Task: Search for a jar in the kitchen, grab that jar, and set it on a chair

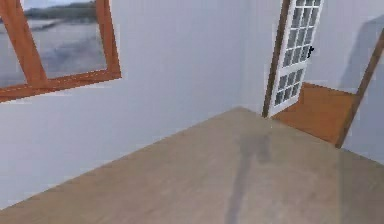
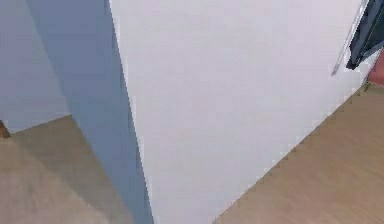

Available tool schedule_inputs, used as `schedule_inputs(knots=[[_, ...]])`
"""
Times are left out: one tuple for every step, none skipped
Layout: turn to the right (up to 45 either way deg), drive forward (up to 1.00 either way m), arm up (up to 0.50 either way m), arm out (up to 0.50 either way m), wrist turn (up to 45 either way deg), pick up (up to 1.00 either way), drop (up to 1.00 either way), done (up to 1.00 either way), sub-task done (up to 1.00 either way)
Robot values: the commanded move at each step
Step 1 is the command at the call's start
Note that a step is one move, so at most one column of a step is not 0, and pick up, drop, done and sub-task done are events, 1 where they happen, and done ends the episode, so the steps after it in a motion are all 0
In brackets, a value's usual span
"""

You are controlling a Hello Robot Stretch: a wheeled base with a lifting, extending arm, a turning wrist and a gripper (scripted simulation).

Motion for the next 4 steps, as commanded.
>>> schedule_inputs(knots=[[0.0,0.45,0.0,0.0,0.0,0.0,0.0,0.0,0.0],[33.0,0.0,0.0,0.0,0.0,0.0,0.0,0.0,0.0],[0.0,1.0,0.0,0.0,0.0,0.0,0.0,0.0,0.0],[3.0,0.0,0.0,0.0,0.0,0.0,0.0,0.0,0.0]])
